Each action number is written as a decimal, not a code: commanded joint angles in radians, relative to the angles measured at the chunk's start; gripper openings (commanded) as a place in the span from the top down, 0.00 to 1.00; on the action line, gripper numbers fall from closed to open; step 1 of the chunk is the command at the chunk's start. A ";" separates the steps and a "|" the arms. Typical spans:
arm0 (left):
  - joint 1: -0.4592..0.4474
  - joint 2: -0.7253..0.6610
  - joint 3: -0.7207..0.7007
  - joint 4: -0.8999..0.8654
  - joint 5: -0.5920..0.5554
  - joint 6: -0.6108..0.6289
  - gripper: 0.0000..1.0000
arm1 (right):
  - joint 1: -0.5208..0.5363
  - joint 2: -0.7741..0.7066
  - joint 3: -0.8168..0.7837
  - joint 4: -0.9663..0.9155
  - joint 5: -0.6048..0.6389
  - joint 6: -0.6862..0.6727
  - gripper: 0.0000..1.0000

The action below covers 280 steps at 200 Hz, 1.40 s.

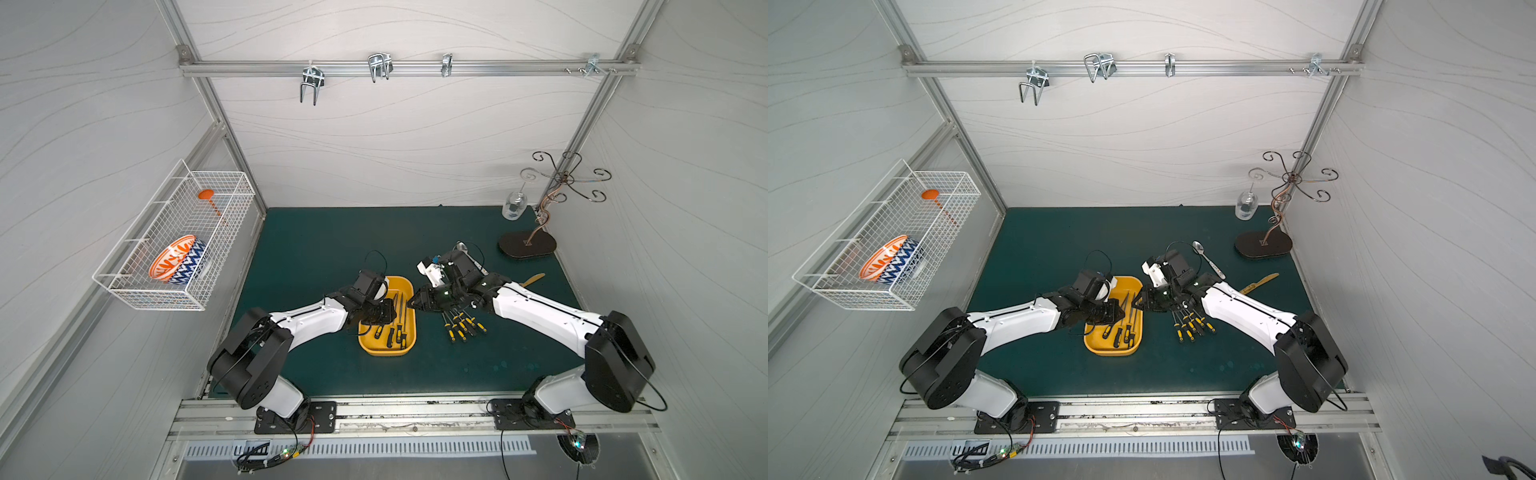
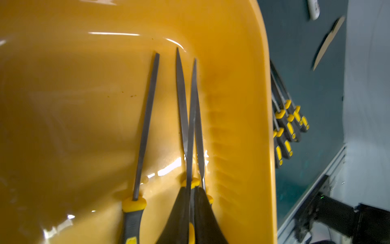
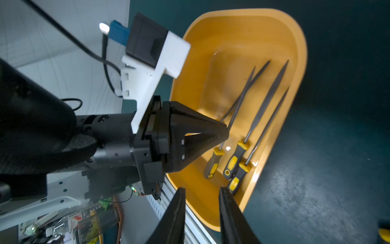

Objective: Put the file tool into the storage box
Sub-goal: Place the file tool in the storage box, then pick up the file tool from the center of the board.

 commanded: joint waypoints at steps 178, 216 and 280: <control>-0.010 -0.081 0.002 0.062 -0.042 0.012 0.60 | -0.016 0.227 -0.040 -0.437 0.370 -0.110 0.69; -0.009 -0.097 0.004 0.064 -0.041 0.012 0.52 | 0.048 0.258 -0.046 -0.426 0.374 -0.104 0.76; -0.003 -0.176 0.021 0.112 0.041 -0.003 0.36 | 0.022 0.106 -0.026 -0.281 0.230 -0.077 0.97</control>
